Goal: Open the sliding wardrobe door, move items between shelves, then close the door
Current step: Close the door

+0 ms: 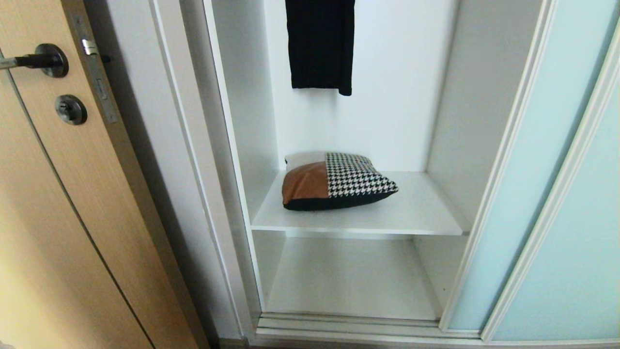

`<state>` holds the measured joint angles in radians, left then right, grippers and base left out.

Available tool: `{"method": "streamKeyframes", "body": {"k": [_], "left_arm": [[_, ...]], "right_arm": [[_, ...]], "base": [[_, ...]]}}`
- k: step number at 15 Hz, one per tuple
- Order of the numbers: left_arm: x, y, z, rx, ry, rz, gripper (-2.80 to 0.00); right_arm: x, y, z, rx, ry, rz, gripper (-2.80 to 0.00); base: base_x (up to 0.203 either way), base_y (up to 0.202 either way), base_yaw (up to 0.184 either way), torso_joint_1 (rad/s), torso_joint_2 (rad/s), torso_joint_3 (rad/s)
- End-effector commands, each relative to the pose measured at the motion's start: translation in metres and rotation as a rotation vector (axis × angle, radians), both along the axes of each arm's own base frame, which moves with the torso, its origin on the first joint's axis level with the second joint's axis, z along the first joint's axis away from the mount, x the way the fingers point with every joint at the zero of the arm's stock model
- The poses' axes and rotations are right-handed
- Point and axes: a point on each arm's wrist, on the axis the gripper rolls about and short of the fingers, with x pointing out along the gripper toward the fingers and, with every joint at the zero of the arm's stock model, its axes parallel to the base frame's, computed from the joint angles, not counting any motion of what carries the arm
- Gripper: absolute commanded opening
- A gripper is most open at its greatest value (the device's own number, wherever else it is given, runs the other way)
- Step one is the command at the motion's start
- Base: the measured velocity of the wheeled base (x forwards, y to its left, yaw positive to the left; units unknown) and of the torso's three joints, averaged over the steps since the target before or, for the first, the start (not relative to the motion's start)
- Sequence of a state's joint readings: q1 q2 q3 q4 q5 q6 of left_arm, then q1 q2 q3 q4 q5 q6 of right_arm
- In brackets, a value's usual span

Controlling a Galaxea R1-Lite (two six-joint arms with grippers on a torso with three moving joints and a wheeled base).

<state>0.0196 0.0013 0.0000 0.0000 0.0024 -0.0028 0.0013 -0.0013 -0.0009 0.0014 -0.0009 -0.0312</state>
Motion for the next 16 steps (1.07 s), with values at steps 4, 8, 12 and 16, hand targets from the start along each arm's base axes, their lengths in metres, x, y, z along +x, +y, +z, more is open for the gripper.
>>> {"method": "streamKeyframes", "body": {"k": [4,8,12,16], "left_arm": [[0.0,0.0,0.0,0.0,0.002,0.001,-2.8],[0.0,0.0,0.0,0.0,0.002,0.001,-2.8],[0.0,0.0,0.0,0.0,0.003,0.001,-2.8],[0.0,0.0,0.0,0.0,0.002,0.001,-2.8]], "right_arm": [[-0.011,0.0,0.067,-0.011,-0.066,-0.012,-2.8],[-0.014,-0.001,0.142,-0.041,-0.121,-0.029,-2.8],[0.004,-0.004,0.171,-0.12,-0.034,-0.105,-2.8],[0.021,-0.004,0.188,-0.137,0.015,-0.121,-2.8]], "base": [[0.0,0.0,0.0,0.0,0.0,0.0],[0.0,0.0,0.0,0.0,0.0,0.0],[0.0,0.0,0.0,0.0,0.0,0.0],[0.0,0.0,0.0,0.0,0.0,0.0]]}}
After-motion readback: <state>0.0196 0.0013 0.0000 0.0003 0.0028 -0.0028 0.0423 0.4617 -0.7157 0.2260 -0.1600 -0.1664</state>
